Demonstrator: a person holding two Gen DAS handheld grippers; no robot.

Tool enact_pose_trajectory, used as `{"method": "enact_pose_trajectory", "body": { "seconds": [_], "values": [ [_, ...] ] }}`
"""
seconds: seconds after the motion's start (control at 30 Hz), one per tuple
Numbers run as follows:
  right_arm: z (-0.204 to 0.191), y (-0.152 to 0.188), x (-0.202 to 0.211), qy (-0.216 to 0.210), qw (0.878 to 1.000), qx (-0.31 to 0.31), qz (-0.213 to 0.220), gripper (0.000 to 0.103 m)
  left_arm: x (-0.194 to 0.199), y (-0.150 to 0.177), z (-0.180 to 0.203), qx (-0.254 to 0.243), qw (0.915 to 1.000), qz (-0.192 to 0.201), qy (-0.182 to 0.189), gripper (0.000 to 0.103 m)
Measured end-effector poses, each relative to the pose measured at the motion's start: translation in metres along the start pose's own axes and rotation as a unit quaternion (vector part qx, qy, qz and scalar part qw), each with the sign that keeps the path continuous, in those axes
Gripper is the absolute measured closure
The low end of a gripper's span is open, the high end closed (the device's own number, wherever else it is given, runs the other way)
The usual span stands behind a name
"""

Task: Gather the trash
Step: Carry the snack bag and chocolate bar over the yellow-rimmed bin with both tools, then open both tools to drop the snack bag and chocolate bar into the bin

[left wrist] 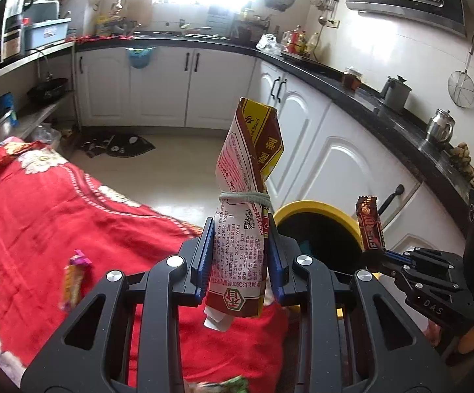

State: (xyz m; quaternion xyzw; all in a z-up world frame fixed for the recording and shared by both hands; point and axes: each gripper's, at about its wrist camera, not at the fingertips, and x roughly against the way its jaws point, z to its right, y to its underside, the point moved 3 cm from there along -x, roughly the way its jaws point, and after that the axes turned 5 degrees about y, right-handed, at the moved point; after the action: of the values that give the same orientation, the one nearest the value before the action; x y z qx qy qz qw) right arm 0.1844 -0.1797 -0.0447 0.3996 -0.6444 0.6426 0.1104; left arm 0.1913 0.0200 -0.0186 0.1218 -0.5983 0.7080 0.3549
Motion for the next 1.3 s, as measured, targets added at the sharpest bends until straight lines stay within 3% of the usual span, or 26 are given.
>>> {"method": "enact_pose_trajectory", "body": {
  "seconds": [0.4, 0.77, 0.8, 0.83, 0.87, 0.93, 1.03, 1.2, 1.3],
  "values": [
    [0.056, 0.011, 0.005, 0.052, 0.997, -0.059, 0.002, 0.097, -0.043, -0.008, 0.048, -0.017, 0.9986, -0.020, 0.045, 0.080],
    [0.106, 0.032, -0.017, 0.088, 0.990, -0.106, -0.031, 0.096, -0.096, 0.003, 0.085, -0.032, 0.9936, -0.074, 0.079, 0.080],
    [0.108, 0.033, -0.019, 0.093, 0.989, -0.108, -0.033, 0.095, -0.101, 0.004, 0.087, -0.032, 0.9934, -0.077, 0.079, 0.080],
    [0.111, 0.035, -0.021, 0.102, 0.988, -0.110, -0.034, 0.084, -0.104, 0.005, 0.088, -0.032, 0.9933, -0.078, 0.079, 0.079],
    [0.113, 0.036, -0.023, 0.109, 0.987, -0.113, -0.037, 0.077, -0.107, 0.006, 0.089, -0.032, 0.9934, -0.080, 0.076, 0.077],
    [0.118, 0.038, -0.023, 0.118, 0.985, -0.119, -0.038, 0.061, -0.111, 0.008, 0.087, -0.031, 0.9938, -0.081, 0.069, 0.059],
    [0.123, 0.042, -0.022, 0.123, 0.984, -0.125, -0.037, 0.054, -0.112, 0.011, 0.082, -0.027, 0.9944, -0.083, 0.060, 0.047],
    [0.119, 0.040, -0.016, 0.116, 0.984, -0.131, -0.030, 0.044, -0.102, 0.012, 0.070, -0.028, 0.9965, -0.072, 0.032, 0.019],
    [0.109, 0.034, -0.012, 0.105, 0.987, -0.121, -0.022, 0.040, -0.089, 0.009, 0.062, -0.032, 0.9977, -0.059, 0.012, 0.013]
  ]
}}
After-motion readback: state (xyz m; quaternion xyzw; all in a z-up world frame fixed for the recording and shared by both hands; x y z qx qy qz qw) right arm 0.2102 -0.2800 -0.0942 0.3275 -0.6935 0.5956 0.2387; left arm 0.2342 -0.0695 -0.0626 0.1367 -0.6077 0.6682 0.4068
